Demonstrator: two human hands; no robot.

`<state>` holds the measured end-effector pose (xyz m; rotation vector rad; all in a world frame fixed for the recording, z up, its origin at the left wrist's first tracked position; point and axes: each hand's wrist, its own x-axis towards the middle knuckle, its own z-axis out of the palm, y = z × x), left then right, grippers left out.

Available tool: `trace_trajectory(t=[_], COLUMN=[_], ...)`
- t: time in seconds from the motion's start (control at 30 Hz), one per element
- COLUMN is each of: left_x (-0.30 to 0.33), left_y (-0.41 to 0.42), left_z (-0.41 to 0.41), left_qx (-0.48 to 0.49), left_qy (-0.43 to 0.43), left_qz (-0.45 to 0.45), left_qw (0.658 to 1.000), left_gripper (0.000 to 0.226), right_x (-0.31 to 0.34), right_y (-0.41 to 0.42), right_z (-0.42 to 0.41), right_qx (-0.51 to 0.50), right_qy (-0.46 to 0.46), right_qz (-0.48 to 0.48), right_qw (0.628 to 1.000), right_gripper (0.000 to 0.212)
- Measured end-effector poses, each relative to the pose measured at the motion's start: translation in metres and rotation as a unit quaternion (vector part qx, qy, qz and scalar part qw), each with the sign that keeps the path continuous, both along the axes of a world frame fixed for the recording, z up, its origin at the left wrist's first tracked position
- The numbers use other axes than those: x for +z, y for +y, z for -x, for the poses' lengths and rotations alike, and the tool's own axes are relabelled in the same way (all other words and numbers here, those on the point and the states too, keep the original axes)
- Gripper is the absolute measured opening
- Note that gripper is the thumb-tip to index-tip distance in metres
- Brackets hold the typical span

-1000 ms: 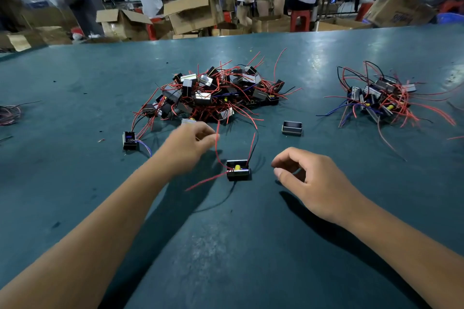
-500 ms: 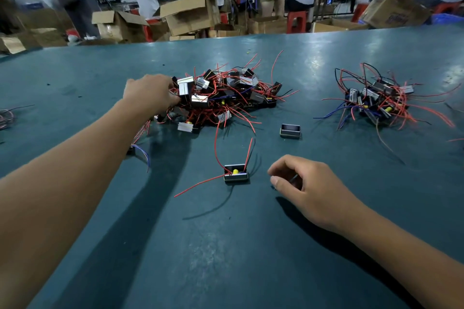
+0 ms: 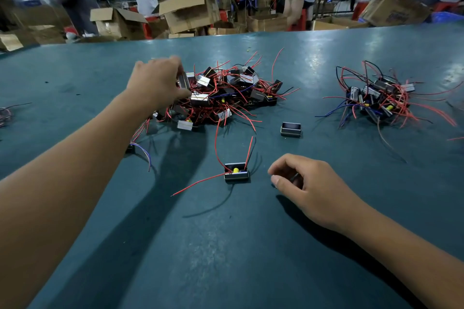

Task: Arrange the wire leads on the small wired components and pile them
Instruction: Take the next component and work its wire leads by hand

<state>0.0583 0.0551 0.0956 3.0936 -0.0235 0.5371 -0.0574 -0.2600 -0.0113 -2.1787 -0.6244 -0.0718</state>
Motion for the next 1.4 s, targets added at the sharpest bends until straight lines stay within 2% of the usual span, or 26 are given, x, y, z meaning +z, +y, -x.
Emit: trace_trajectory(t=[0.07, 0.13, 0.2, 0.3, 0.4, 0.43, 0.5, 0.53, 0.67, 0.77, 0.87, 1.0, 1.03, 1.07, 1.13, 1.17, 1.2, 1.3, 1.4], left_x=[0.017, 0.034, 0.045, 0.040, 0.017, 0.009, -0.001, -0.004, -0.010, -0.022, -0.038, -0.060, -0.065, -0.071, -0.083, -0.089, -0.095, -0.101, -0.103], left_y=[-0.004, -0.012, -0.020, -0.041, -0.067, -0.075, -0.090, -0.095, -0.122, -0.143, -0.155, -0.163, -0.163, -0.161, -0.155, -0.152, -0.150, -0.146, -0.144], left_z=[0.013, 0.031, 0.046, 0.068, 0.080, 0.083, 0.088, 0.091, 0.104, 0.116, 0.127, 0.140, 0.144, 0.147, 0.154, 0.157, 0.159, 0.156, 0.148], left_qx=[-0.056, -0.096, -0.119, -0.167, -0.126, -0.109, -0.100, -0.105, -0.151, -0.172, -0.191, -0.207, -0.205, -0.202, -0.201, -0.200, -0.195, -0.166, -0.178], left_qy=[-0.039, -0.100, -0.143, -0.098, 0.007, 0.032, 0.063, 0.070, 0.064, 0.067, 0.104, 0.180, 0.193, 0.195, 0.176, 0.164, 0.151, 0.116, 0.112], left_qz=[0.129, 0.254, 0.314, 0.415, 0.548, 0.554, 0.520, 0.497, 0.458, 0.425, 0.474, 0.597, 0.613, 0.609, 0.531, 0.483, 0.456, 0.431, 0.352], left_qw=[0.989, 0.957, 0.931, 0.889, 0.827, 0.825, 0.846, 0.858, 0.874, 0.886, 0.853, 0.754, 0.738, 0.742, 0.804, 0.836, 0.855, 0.879, 0.912], left_gripper=[0.045, 0.045, 0.041, 0.037, 0.060, 0.065, 0.070, 0.071, 0.061, 0.051, 0.038, 0.026, 0.021, 0.014, 0.005, 0.007, 0.011, 0.020, 0.006], right_x=[0.000, 0.000, -0.001, 0.000, 0.003, 0.004, 0.008, 0.010, 0.021, 0.030, 0.036, 0.035, 0.034, 0.035, 0.035, 0.034, 0.033, 0.027, 0.019], right_y=[0.001, 0.001, 0.001, 0.000, 0.000, -0.001, -0.001, -0.001, 0.001, -0.005, -0.013, -0.020, -0.023, -0.027, -0.032, -0.034, -0.035, -0.035, -0.034], right_z=[0.000, 0.000, -0.001, -0.002, -0.004, -0.004, -0.004, -0.004, -0.002, -0.004, -0.007, -0.014, -0.016, -0.018, -0.020, -0.021, -0.022, -0.024, -0.026], right_qx=[0.000, -0.003, -0.008, -0.020, -0.039, -0.040, -0.032, -0.026, 0.007, 0.039, 0.073, 0.065, 0.066, 0.069, 0.070, 0.069, 0.067, 0.064, 0.065], right_qy=[-0.004, -0.001, 0.005, 0.013, 0.011, 0.011, 0.011, 0.011, 0.037, 0.077, 0.130, 0.196, 0.200, 0.199, 0.183, 0.171, 0.161, 0.158, 0.128], right_qz=[-0.001, -0.002, -0.005, -0.038, -0.094, -0.118, -0.166, -0.193, -0.318, -0.356, -0.321, -0.265, -0.246, -0.224, -0.168, -0.140, -0.113, -0.049, 0.018], right_qw=[1.000, 1.000, 1.000, 0.999, 0.995, 0.992, 0.986, 0.981, 0.947, 0.931, 0.935, 0.942, 0.946, 0.952, 0.966, 0.973, 0.978, 0.984, 0.990], right_gripper=[0.005, 0.006, 0.007, 0.010, 0.012, 0.010, 0.006, 0.012, 0.025, 0.031, 0.027, 0.017, 0.014, 0.013, 0.013, 0.013, 0.013, 0.015, 0.014])
